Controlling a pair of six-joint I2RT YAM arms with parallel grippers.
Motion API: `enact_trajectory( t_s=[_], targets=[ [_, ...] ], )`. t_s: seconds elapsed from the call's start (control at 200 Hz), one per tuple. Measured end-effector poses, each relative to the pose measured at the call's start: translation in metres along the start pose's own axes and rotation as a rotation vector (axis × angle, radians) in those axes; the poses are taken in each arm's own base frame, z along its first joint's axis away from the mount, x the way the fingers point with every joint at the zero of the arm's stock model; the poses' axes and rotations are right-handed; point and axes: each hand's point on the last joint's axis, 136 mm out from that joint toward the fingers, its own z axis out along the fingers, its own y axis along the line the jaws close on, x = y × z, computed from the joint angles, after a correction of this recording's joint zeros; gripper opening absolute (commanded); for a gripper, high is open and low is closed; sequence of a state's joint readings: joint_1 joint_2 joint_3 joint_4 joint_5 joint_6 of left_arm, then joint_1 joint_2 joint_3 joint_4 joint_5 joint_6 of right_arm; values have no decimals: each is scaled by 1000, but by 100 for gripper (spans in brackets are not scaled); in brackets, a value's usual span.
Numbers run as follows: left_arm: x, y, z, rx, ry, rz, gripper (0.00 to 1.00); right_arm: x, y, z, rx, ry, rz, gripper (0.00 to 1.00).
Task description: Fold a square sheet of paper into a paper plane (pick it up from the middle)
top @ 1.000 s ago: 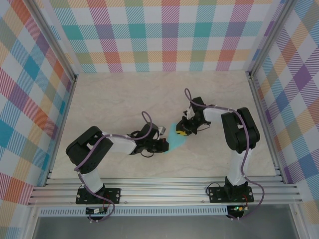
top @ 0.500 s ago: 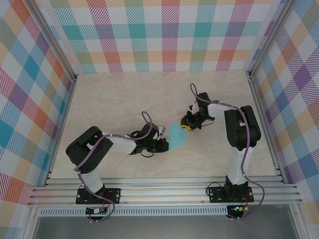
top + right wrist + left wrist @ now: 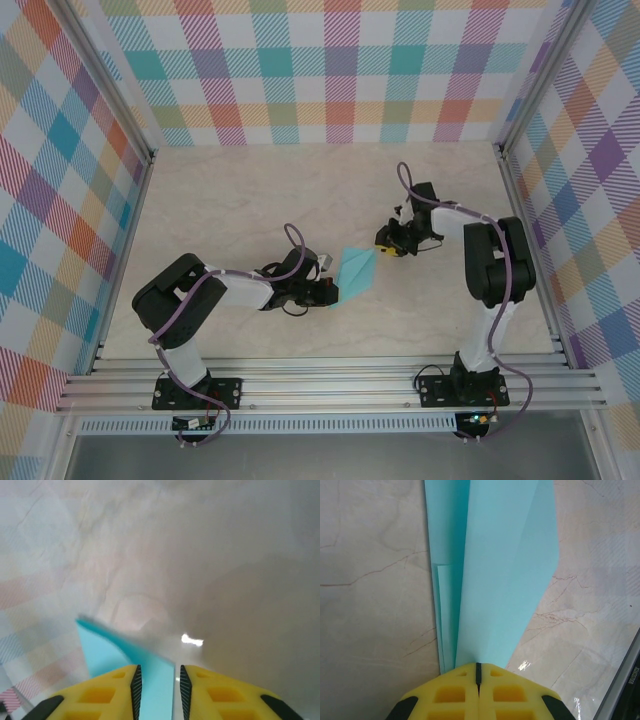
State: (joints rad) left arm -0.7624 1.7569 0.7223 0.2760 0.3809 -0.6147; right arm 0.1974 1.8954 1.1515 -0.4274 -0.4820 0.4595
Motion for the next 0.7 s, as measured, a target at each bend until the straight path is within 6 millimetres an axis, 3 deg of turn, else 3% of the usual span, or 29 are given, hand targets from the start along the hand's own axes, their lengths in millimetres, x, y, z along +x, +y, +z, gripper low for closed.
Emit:
enact_trajectory(
  t_s=[0.195, 0.44, 0.7],
  targets=[
    [0, -1, 0, 3, 2, -17, 0, 38, 5, -13, -50, 25, 0, 46],
    [1, -1, -2, -1, 6, -45, 0, 83, 1, 2, -61, 124, 14, 48],
    [2, -2, -2, 4, 12, -67, 0, 94, 9, 8, -84, 151, 8, 48]
  ],
)
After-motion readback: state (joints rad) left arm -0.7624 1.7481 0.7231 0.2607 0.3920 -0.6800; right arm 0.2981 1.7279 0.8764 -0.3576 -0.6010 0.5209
